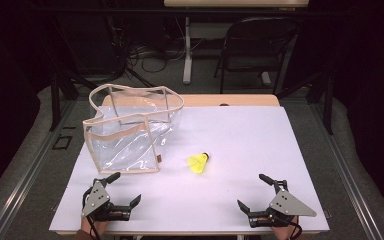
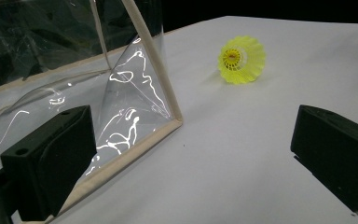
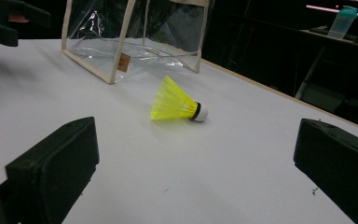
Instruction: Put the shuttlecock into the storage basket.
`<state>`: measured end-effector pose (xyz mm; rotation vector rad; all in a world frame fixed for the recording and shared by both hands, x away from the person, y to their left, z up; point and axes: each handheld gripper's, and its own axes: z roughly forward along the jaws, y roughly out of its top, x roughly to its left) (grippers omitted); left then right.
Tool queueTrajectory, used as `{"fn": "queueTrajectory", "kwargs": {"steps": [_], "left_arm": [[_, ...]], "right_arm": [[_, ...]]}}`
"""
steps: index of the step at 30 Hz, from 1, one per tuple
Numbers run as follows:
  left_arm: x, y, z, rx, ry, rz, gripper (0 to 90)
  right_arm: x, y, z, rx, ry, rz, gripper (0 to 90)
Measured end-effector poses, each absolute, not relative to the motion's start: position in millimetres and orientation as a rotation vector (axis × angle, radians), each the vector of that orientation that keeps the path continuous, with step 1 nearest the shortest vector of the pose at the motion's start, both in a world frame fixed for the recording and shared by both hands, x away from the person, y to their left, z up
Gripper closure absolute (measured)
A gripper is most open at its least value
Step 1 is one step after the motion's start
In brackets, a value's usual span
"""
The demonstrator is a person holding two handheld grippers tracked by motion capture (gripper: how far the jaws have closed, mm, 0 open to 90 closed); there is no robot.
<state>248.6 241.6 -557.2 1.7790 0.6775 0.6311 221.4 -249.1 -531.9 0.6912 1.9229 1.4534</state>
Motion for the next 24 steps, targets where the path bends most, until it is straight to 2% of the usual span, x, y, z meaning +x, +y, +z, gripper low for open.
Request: {"fn": "queueTrajectory", "kwargs": {"steps": [24], "left_arm": [[257,224,-555,1.842,0.655,0.583,0.0]], "right_arm": [[225,-247,-534,0.704,1.944,1.437,0.0]]}}
